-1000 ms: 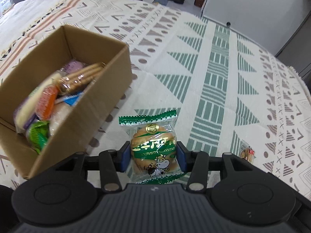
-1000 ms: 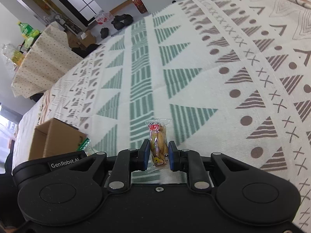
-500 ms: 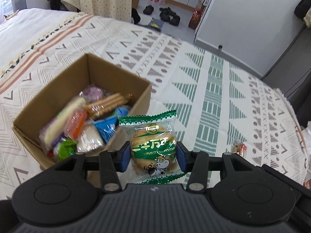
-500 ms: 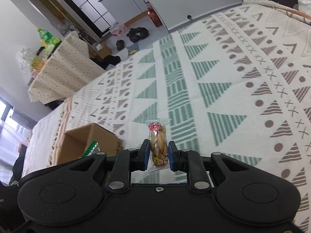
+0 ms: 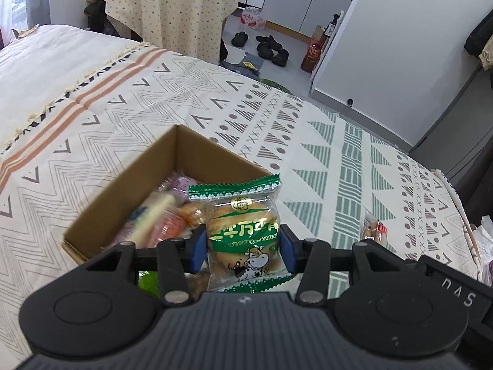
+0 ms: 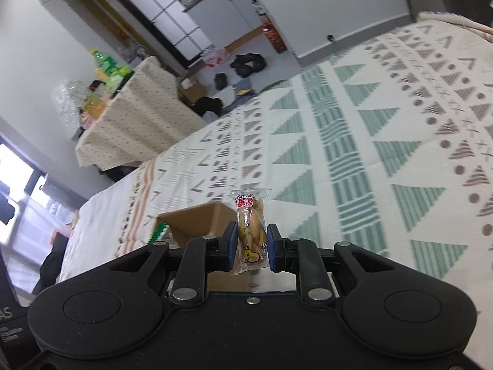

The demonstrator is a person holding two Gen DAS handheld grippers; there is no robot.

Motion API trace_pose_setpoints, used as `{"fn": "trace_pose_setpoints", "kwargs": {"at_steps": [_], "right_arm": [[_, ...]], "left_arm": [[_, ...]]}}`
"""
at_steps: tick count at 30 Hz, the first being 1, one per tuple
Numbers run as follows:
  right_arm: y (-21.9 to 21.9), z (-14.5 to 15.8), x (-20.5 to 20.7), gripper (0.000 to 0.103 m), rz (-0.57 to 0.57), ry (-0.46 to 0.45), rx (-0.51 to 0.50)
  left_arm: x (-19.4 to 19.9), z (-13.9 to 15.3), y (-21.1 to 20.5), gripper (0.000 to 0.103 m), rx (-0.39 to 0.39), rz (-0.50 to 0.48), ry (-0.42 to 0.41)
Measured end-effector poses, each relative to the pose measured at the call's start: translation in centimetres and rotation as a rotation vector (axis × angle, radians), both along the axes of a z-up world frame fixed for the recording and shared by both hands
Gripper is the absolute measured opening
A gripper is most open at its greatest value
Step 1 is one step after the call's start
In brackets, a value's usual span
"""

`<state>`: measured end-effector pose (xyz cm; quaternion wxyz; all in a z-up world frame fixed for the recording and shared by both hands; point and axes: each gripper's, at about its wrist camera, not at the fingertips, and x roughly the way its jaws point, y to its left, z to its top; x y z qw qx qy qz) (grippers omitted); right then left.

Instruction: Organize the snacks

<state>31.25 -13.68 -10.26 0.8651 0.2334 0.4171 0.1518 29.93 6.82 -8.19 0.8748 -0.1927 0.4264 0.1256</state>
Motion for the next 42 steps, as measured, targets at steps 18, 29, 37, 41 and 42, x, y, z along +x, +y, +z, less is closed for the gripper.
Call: {"fn": "trace_pose_setpoints", "kwargs": {"at_steps": [18,29,37,41,42], "right_arm": [[7.8,0.1,1.8,0.02,0.087,0.004,-0.005],[10.4,-0.3,1.9,0.02,0.115,0.025,-0.022],[10.8,-0.1,1.1,0.021,0.112,0.037,-0.019],[10.6,0.0,0.5,0.032,0.101,0.048,-0.019],[10.5,0.1,0.3,0.039,0.098,0.05,-0.012]], "left_arm": [[1.2,-0.7,6.6,0.047,-0.005,0.018,0.006],[0.7,-1.6,8.6,0.057,-0.043,0.043,0.046],[-1.1,-1.0,9.3,0.072,-0.025,0.071,0.057],[-2.3,-0.7,9.5,0.081,-0.003,0.092,0.061],[-2.5,-0.7,9.5,0.082,0.002,0.095,0.062]]}}
